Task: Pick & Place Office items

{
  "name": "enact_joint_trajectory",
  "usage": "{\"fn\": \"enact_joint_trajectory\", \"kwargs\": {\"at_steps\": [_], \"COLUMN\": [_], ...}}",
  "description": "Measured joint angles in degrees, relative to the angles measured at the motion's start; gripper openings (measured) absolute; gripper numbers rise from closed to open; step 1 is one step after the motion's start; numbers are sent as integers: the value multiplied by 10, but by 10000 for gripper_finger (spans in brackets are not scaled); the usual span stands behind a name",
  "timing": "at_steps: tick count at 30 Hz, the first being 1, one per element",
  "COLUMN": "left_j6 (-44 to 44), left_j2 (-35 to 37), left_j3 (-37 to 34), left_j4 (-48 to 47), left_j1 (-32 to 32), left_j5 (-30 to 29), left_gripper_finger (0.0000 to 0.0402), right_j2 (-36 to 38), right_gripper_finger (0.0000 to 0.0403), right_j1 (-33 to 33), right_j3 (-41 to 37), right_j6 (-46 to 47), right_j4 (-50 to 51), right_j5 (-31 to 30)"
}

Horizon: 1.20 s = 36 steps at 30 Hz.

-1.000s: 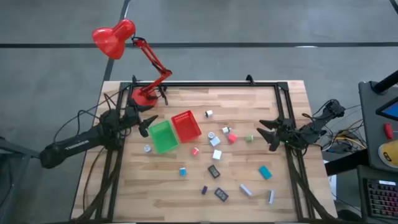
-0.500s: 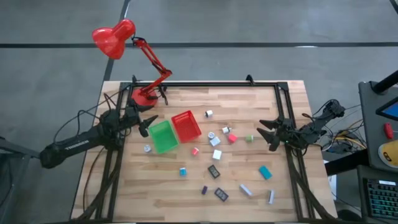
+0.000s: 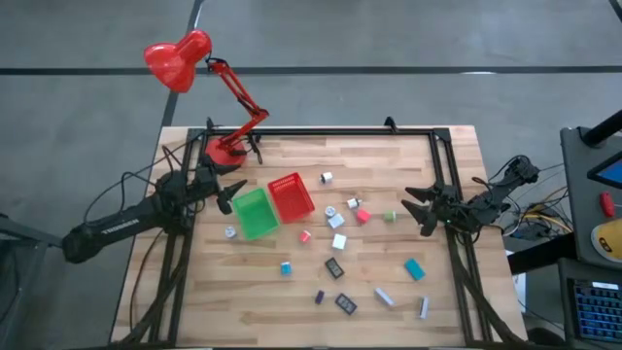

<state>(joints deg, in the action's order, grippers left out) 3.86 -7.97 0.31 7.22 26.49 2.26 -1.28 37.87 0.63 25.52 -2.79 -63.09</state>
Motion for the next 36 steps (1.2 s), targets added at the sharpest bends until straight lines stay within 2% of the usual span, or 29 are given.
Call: {"fn": "enact_joint_trajectory", "kwargs": {"at_steps": [15,19,21,23,25,29,36], "left_j6": [0,0,0,0,0,0,0], "left_j2": [0,0,0,0,0,0,0], "left_j3": [0,0,0,0,0,0,0], "left_j4": [0,0,0,0,0,0,0], "left_j1": [0,0,0,0,0,0,0], "left_j5": [0,0,0,0,0,0,0], "left_gripper_finger": [257,257,257,257,257,257,257], "right_j2": [0,0,0,-2,-10,-38,-137], "right_gripper_finger": [276,276,276,276,276,276,276], "right_j1": [0,-1,-1,0,0,-1,-2], "right_j3": [0,0,5,21,45,106,215], "right_j6": [1,48,17,-39,-85,-154,-239], "right_j4": [0,-22,-41,-40,-39,-40,-29], "right_j5": [0,2,21,84,109,76,74]}}
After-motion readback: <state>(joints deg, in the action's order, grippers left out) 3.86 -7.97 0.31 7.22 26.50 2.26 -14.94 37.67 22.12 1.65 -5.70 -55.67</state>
